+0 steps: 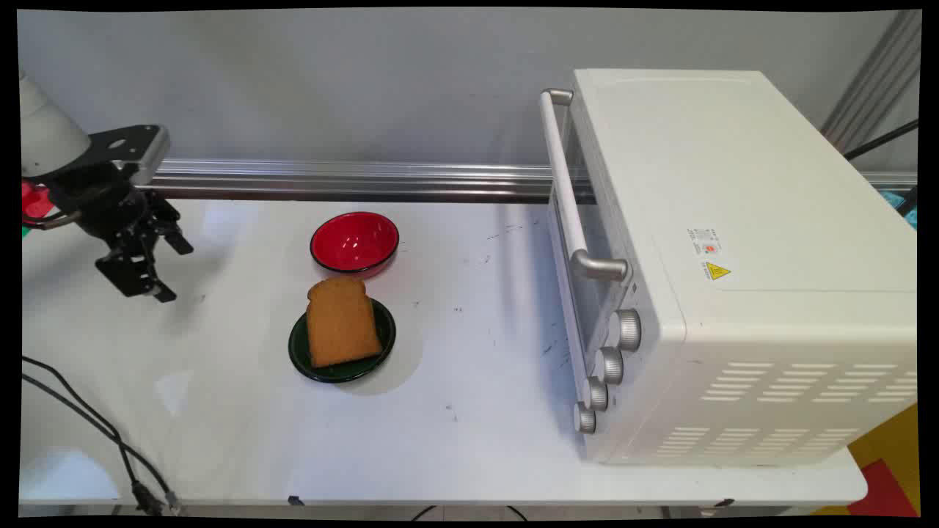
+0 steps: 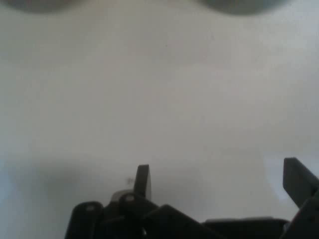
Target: Open the oven
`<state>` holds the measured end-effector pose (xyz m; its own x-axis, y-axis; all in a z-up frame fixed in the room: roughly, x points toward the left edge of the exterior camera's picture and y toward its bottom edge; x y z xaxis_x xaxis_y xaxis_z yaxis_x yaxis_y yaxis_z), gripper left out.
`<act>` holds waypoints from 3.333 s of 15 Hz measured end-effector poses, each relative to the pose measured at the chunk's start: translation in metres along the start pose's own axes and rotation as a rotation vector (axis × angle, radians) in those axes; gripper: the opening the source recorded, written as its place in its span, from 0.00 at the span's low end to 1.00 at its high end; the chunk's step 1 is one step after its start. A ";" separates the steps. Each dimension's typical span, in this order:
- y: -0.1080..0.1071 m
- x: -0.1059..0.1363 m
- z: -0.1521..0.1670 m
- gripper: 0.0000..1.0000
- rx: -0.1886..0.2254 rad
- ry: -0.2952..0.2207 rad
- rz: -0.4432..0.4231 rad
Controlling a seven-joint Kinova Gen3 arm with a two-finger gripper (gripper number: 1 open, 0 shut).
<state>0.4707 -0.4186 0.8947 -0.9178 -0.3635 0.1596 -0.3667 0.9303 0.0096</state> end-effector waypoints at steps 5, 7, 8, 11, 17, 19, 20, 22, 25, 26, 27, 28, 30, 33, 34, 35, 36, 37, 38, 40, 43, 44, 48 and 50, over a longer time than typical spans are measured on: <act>0.005 0.034 0.000 1.00 0.013 0.068 0.001; 0.015 0.063 -0.003 1.00 0.016 0.107 -0.001; 0.019 0.079 -0.004 1.00 0.016 0.127 -0.002; 0.027 0.120 -0.009 1.00 0.022 0.180 0.004; 0.034 0.226 -0.024 1.00 0.040 0.315 0.049; 0.034 0.251 -0.029 1.00 0.046 0.350 0.068; 0.033 0.268 -0.032 1.00 0.049 0.373 0.083; 0.030 0.294 -0.038 1.00 0.049 0.409 0.106; 0.024 0.322 -0.045 1.00 0.035 0.451 0.130; 0.021 0.331 -0.046 1.00 0.029 0.465 0.137; 0.019 0.336 -0.047 1.00 0.023 0.474 0.142; 0.016 0.345 -0.049 1.00 0.012 0.490 0.150; 0.012 0.359 -0.051 1.00 -0.008 0.512 0.165; 0.006 0.380 -0.054 1.00 -0.040 0.543 0.186; 0.004 0.386 -0.055 1.00 -0.049 0.551 0.190; 0.003 0.392 -0.056 1.00 -0.058 0.557 0.194; 0.001 0.398 -0.056 1.00 -0.067 0.562 0.196; -0.001 0.402 -0.056 1.00 -0.072 0.565 0.193; -0.002 0.406 -0.056 1.00 -0.080 0.566 0.185; -0.004 0.412 -0.056 1.00 -0.094 0.570 0.167; -0.008 0.418 -0.055 1.00 -0.105 0.569 0.145; -0.009 0.420 -0.054 1.00 -0.108 0.566 0.138; -0.014 0.422 -0.051 1.00 -0.117 0.552 0.123; -0.015 0.424 -0.051 0.00 -0.122 0.551 0.119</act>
<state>0.0953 -0.5844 1.0121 -0.7247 -0.2069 0.6572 -0.2160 0.9740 0.0686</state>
